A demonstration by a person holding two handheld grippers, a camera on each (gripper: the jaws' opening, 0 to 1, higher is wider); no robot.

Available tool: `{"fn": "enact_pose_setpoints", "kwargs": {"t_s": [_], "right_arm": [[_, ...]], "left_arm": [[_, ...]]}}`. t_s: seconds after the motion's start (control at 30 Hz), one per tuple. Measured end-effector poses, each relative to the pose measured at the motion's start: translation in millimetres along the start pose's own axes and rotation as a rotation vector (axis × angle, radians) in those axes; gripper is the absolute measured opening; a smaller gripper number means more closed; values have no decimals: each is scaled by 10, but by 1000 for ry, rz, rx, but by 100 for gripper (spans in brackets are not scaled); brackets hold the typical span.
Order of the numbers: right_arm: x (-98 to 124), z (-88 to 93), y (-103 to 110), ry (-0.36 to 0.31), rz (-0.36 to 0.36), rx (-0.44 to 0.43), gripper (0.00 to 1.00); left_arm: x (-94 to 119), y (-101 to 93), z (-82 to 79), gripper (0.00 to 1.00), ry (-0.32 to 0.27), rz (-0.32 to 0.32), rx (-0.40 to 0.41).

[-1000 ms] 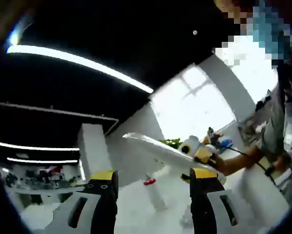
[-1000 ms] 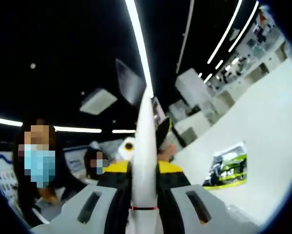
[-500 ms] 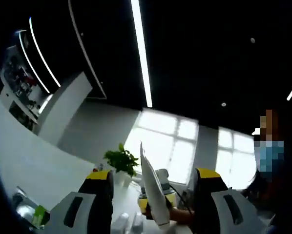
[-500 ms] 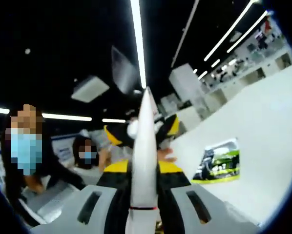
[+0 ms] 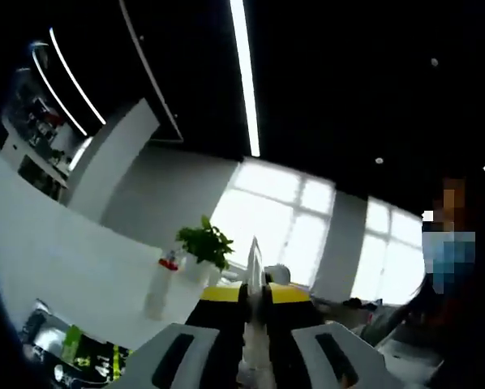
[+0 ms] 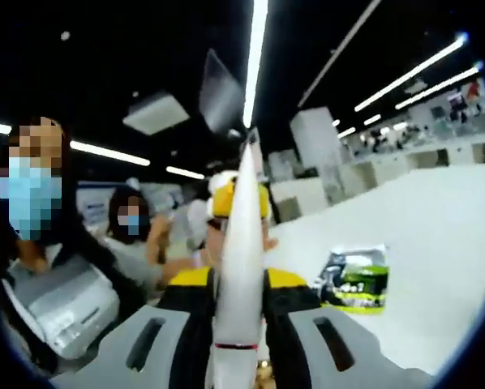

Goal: Arrange the skincare products in the storage area until every visible bottle or jar stands upright without overlapping.

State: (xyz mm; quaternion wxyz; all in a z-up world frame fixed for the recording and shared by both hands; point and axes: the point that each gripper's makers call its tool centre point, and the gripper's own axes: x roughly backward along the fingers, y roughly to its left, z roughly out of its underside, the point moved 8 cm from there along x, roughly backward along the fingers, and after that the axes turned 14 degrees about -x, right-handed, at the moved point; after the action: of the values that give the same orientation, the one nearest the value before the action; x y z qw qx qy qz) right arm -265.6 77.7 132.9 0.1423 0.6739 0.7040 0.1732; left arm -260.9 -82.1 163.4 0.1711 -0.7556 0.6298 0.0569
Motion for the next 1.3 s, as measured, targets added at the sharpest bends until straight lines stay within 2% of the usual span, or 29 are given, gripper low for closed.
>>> {"fn": "enact_pose_setpoints", "kwargs": {"t_s": [0.07, 0.17, 0.3, 0.43, 0.57, 0.63, 0.67, 0.7, 0.77, 0.8, 0.87, 0.9, 0.93, 1.0, 1.07, 1.17, 1.3], "right_arm": [[-18, 41, -24, 38, 13, -22, 21], [-50, 91, -37, 88, 33, 4, 21], [-74, 114, -52, 105, 49, 16, 19], [-136, 175, -55, 156, 65, -12, 17], [-149, 140, 8, 149, 59, 4, 15], [-140, 120, 7, 144, 52, 4, 14], [-135, 113, -6, 137, 49, 3, 14], [-133, 104, -22, 134, 52, 0, 14], [-106, 91, -64, 128, 75, -4, 13], [-87, 82, -78, 118, 86, -3, 13], [-36, 11, -126, 69, 117, -14, 13], [-2, -42, -153, 34, 138, -8, 13], [54, -120, -187, -23, 173, 9, 13], [138, -224, -244, -98, 235, 43, 13], [254, -322, -338, -162, 346, 133, 14], [425, -357, -540, -173, 527, 232, 14], [521, -296, -754, -138, 611, 227, 13]], "left_arm": [[-22, -26, 30, 7, 37, 1, -20], [-32, -47, 60, 7, 87, 6, -52], [-33, -42, 68, 8, 93, 2, -61], [-72, -91, 110, 8, 106, 15, -71], [-55, -109, 68, 10, 66, 53, -99], [-57, -102, 46, 11, 23, 69, -156], [-57, -88, 32, 12, -1, 55, -204], [-54, -64, 5, 18, -37, 26, -261], [-23, -22, -63, 41, -105, -33, -304], [-8, 8, -101, 62, -131, -59, -283], [13, 80, -170, 94, -204, -116, -212], [29, 126, -194, 100, -243, -152, -187], [68, 172, -205, 97, -267, -176, -177], [126, 226, -193, 89, -270, -188, -159], [136, 264, -180, 89, -260, -206, -142], [111, 283, -153, 89, -255, -225, -136], [63, 265, -101, 89, -225, -216, -135]]}}
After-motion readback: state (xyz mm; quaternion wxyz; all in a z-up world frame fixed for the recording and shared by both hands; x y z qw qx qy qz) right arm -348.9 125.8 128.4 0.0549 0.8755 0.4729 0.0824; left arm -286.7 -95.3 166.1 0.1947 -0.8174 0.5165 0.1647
